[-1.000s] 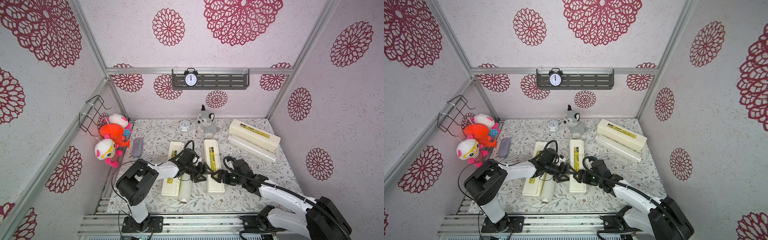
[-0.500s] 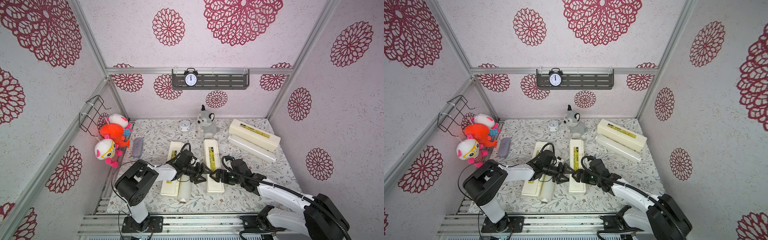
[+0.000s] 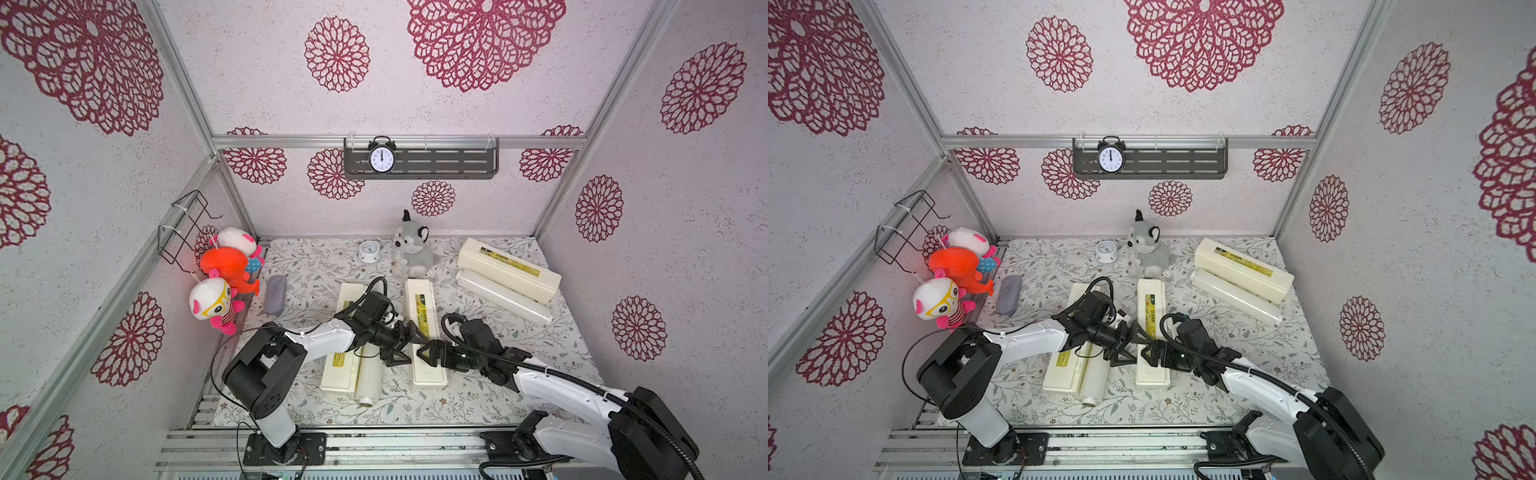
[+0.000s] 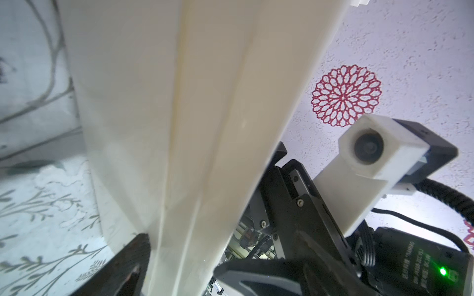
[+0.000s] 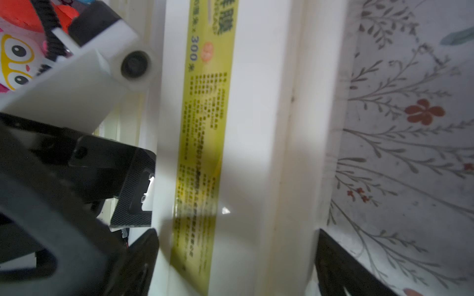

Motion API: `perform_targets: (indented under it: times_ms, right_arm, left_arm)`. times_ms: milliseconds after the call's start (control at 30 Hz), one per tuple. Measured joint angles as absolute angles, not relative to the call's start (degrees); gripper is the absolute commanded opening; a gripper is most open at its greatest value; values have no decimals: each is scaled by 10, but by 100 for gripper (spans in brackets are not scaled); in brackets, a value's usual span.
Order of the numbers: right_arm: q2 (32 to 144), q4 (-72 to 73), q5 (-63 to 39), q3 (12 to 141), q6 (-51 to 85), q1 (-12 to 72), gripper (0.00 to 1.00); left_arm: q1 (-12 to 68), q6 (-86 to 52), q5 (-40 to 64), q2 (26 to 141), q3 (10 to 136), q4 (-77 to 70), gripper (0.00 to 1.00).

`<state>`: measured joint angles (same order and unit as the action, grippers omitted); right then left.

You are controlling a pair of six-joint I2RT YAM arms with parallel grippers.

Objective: Put plastic wrap rolls into dispensers
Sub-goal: Close the lid on the plastic wrap cutting box.

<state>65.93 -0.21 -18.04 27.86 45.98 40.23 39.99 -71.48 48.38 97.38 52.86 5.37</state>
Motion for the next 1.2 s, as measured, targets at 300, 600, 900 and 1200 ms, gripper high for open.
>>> perform_targets:
  times_ms: [300,600,900,1200]
  right_arm:
    - [621,-49,-188,274,460,418,99]
    - [556,-82,-202,250,462,409,99]
    - [515,-100,-242,230,455,328,91]
    - [548,-20,-291,196,468,309,77]
  left_arm:
    - [411,-670,491,974,540,112,81]
    - [424,-653,510,987,540,126,80]
    - [425,-625,514,1007,542,155,76]
    - [426,-634,516,1010,554,159,74]
